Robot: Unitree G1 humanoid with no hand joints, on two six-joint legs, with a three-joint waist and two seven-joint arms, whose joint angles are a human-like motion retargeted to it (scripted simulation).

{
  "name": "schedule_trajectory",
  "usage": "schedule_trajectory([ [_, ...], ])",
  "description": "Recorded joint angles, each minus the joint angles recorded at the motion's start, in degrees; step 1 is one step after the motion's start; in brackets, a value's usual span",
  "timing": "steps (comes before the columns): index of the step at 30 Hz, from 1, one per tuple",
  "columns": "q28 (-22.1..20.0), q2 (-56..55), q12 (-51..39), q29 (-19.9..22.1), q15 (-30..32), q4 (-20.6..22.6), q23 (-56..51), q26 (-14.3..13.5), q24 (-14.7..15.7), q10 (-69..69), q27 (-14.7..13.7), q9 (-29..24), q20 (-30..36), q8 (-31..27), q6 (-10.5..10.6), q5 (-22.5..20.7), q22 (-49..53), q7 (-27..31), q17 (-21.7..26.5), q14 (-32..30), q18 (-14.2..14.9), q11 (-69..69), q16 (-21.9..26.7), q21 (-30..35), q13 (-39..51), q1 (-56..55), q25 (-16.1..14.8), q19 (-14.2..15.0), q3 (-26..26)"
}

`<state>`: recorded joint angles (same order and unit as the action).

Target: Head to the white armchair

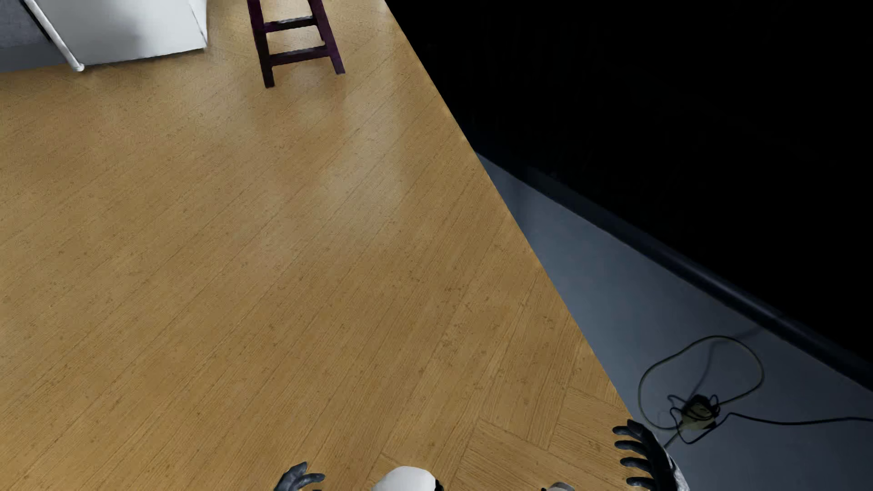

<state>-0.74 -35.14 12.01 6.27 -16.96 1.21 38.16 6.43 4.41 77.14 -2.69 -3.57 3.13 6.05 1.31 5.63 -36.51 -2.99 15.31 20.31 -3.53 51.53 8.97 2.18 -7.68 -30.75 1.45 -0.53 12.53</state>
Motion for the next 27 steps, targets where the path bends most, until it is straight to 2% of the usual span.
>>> schedule_trajectory([
  [1,1.35,3.57,1.74,1.53,-2.27,-1.89,-3.26,0.07,-0.04,-4.83,0.20,0.53,-1.27,1.65,1.22,0.76,1.08,-1.44,-1.77,5.07,1.99,-0.82,1.22,1.55,1.53,-1.19,-1.45,4.29,1.75],
  [2,1.65,7.19,3.85,2.47,-4.63,-3.66,-5.87,0.21,-0.73,-10.37,0.24,1.46,-2.47,3.13,2.65,0.95,1.28,-1.55,-3.48,10.16,3.86,-1.61,1.31,3.23,3.18,-1.17,-2.38,4.39,3.30],
  [3,1.20,9.79,4.70,2.77,-7.56,-4.58,-6.73,0.69,-1.47,-17.57,-0.29,2.95,-2.04,4.52,3.33,1.70,0.40,-0.64,-5.02,12.39,5.08,-1.49,1.78,4.50,4.61,-1.14,-2.60,3.63,4.11],
  [4,0.39,10.64,5.91,2.60,-8.86,-4.44,-6.07,0.62,-1.72,-19.50,-0.60,2.97,-0.77,3.07,3.06,2.65,-1.19,-1.08,-6.97,9.23,-0.08,3.24,2.85,5.81,6.32,1.51,-1.96,6.28,3.08],
  [5,-0.78,7.37,5.96,1.96,-3.54,-2.98,-6.36,0.29,-1.91,-19.47,-0.79,2.90,1.63,-0.73,2.13,2.70,-3.95,-0.42,-8.46,11.09,-0.30,12.94,4.07,6.22,5.63,3.72,-0.84,8.44,0.16],
  [6,-2.24,2.32,5.86,0.80,2.70,-1.75,-4.24,-0.43,-1.87,-21.06,-1.19,3.44,2.57,-5.86,0.12,0.54,-6.56,0.16,-9.10,12.42,-0.25,20.83,4.49,5.74,3.74,5.97,0.45,10.36,-3.75],
  [7,-3.52,-0.95,4.48,-0.73,0.99,-0.37,-4.18,-0.61,-1.47,-23.93,-0.27,3.69,-0.22,-8.25,-1.99,-0.76,-5.73,1.34,-7.53,13.02,-0.14,21.00,3.23,3.16,0.63,8.92,1.57,12.13,-7.62],
  [9,-5.46,-4.72,-0.80,-2.82,-4.87,0.92,-3.95,-0.97,-2.40,-30.69,3.13,3.86,0.27,-8.60,-5.26,-2.02,-1.63,4.84,-4.13,14.13,0.63,14.61,0.19,-1.12,-6.98,16.25,3.41,15.10,-10.84],
  [10,-5.26,-5.80,-3.18,-3.09,-4.52,1.46,-4.79,-1.48,-3.86,-31.53,5.30,2.90,1.62,-7.68,-7.02,-1.54,-0.19,5.82,-3.85,14.09,0.93,10.42,-0.82,-2.05,-8.24,19.22,3.88,15.53,-11.10],
  [11,-4.25,-5.24,-5.30,-2.90,-3.16,2.31,-3.68,-1.73,-5.16,-25.65,5.04,1.96,0.81,-7.19,-8.49,-0.89,1.35,6.71,-4.03,11.84,0.15,3.06,-1.46,-2.48,-8.10,18.18,3.64,15.53,-10.79],
  [12,-2.67,-1.74,-6.37,-2.20,5.14,2.46,0.35,-1.84,-5.72,-12.77,1.99,0.35,1.20,-5.86,-8.10,0.62,2.70,6.07,-1.95,4.54,-2.46,-4.65,-1.83,-2.13,-7.01,13.76,2.31,14.84,-7.88],
  [13,-0.06,0.41,-4.68,-0.69,2.13,0.37,-0.20,-2.42,-5.11,-3.85,0.23,-0.92,1.22,-3.34,-4.95,1.02,1.73,3.57,0.51,-3.40,-2.86,-3.51,-0.63,-2.14,-4.50,7.50,0.04,9.40,-4.97],
  [14,2.58,3.41,-1.02,1.12,-0.65,-1.82,-2.00,-2.74,-4.43,-3.27,-0.84,-1.77,-0.16,-1.32,-2.28,1.88,0.56,0.57,0.55,-2.49,-2.03,-3.26,1.33,-1.39,-1.22,3.27,-1.96,2.73,-2.57],
  [15,4.29,6.87,2.34,2.74,-2.80,-4.46,-3.32,-2.02,-4.24,-7.22,-1.40,-1.45,-3.08,0.51,0.95,2.01,0.53,-1.01,-0.99,3.45,-1.53,-4.27,2.37,0.86,2.00,0.55,-3.22,3.07,0.95],
  [16,3.68,9.40,5.50,3.48,-5.65,-5.99,-5.91,-0.67,-4.45,-14.53,-0.67,0.14,-3.19,1.87,3.51,2.52,0.66,-0.96,-4.03,8.41,-0.68,-4.08,3.02,3.30,5.19,-0.74,-3.37,7.09,2.99],
  [17,1.91,10.25,7.99,3.27,-7.93,-5.95,-6.89,0.68,-4.43,-21.48,-0.60,1.35,-2.51,1.22,5.37,3.17,-0.49,-0.17,-5.96,8.03,2.92,0.13,2.37,6.10,7.84,0.36,-2.52,7.97,3.63],
  [18,-0.38,7.54,7.58,2.25,-3.72,-4.00,-4.67,2.04,-3.84,-21.12,-1.52,1.03,1.90,-1.94,5.81,4.10,-4.02,0.38,-8.32,9.81,1.87,11.30,2.62,6.89,9.46,3.19,-0.91,6.56,2.45],
  [19,-2.23,3.62,5.99,0.51,3.10,-2.71,-3.22,3.08,-2.51,-21.86,-2.54,0.92,4.15,-6.14,4.83,2.22,-5.58,1.28,-8.94,11.74,2.06,18.35,2.69,6.36,7.06,6.10,0.90,4.96,0.60],
  [20,-3.74,0.73,4.55,-1.46,1.95,-1.21,-2.23,4.07,-0.94,-23.39,-3.33,0.85,3.04,-8.59,2.61,0.83,-2.82,2.02,-8.74,13.27,2.35,16.59,1.77,3.52,2.92,9.18,2.92,3.76,-1.80],
  [21,-5.18,-0.47,2.39,-3.02,-4.52,0.17,-1.62,4.39,0.39,-23.03,-4.07,0.95,0.93,-9.62,0.21,0.36,1.39,2.67,-6.45,15.00,2.40,3.93,-0.62,1.56,-1.62,11.17,4.66,2.75,-3.69],
  [22,-5.32,1.23,0.18,-3.60,-5.39,0.40,-0.02,3.16,1.36,-16.64,-3.97,1.30,0.33,-8.83,-0.26,0.70,2.43,4.25,-2.90,13.96,1.72,3.16,-2.43,0.50,-3.97,10.03,5.14,6.84,-4.20],
  [23,-3.86,3.87,-0.88,-3.10,-8.23,-0.51,-0.64,1.17,1.97,-9.39,-2.31,1.87,0.82,-6.66,0.55,1.23,0.60,4.19,0.02,9.10,-0.94,3.34,-3.21,0.17,-5.20,7.29,4.44,9.04,-3.49],
  [24,-0.88,7.79,0.17,-1.39,-10.03,-1.87,-0.29,-0.66,2.13,-6.13,0.07,2.39,0.39,-4.55,1.14,1.70,-0.57,1.95,0.41,4.53,-2.50,1.38,-2.97,0.12,-4.38,5.41,2.85,6.73,-1.90],
  [26,5.10,16.17,3.49,3.08,-11.88,-2.34,-5.40,-1.53,1.20,-7.89,6.19,3.09,-1.61,-0.79,2.17,2.70,1.64,-1.67,-3.18,5.63,-0.02,-4.69,-0.26,1.63,1.52,1.92,-1.10,8.33,3.71],
  [27,6.16,17.46,5.71,4.28,-11.51,-3.38,-8.39,-1.61,0.08,-15.14,6.68,2.88,-2.27,-0.12,2.74,2.82,2.29,-1.51,-6.08,8.46,1.71,-1.61,1.38,3.44,6.09,1.59,-2.65,9.38,4.65],
])
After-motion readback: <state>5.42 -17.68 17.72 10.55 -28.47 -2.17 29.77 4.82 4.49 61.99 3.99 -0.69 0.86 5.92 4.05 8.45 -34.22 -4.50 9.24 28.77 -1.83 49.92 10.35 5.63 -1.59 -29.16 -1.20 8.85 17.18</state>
